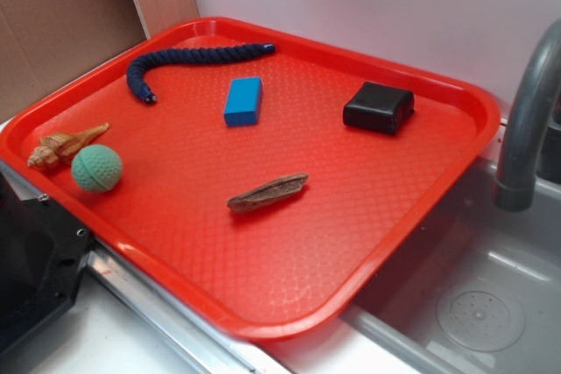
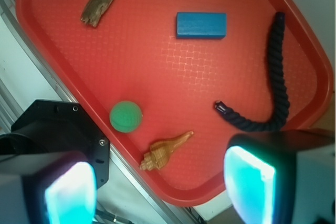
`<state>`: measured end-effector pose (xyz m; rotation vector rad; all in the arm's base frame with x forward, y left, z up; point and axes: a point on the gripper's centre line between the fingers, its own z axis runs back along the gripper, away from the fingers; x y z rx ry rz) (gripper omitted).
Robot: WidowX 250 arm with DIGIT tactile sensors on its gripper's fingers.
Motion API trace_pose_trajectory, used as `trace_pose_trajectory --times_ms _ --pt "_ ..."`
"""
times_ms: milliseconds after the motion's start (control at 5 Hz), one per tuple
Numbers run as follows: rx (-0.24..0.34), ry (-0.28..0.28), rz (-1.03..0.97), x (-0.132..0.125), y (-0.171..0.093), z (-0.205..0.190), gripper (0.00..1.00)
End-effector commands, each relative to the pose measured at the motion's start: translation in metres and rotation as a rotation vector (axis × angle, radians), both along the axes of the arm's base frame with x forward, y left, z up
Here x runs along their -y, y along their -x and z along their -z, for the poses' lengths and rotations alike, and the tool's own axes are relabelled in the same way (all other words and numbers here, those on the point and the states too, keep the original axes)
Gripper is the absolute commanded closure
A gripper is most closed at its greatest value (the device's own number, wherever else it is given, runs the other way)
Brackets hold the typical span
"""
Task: Grab the blue rope.
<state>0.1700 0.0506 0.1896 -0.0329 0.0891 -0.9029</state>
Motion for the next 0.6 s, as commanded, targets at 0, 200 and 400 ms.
trace_pose_trajectory --times_ms 0,200,400 --pt "0.069 -0.045 -0.049 -0.021 -0.038 0.002 0.00" --pt "0.117 -0.087 -0.126 -0.065 -0.077 0.001 0.00" --pt "0.098 -0.094 -0.156 -0.088 -0.087 0.021 0.00"
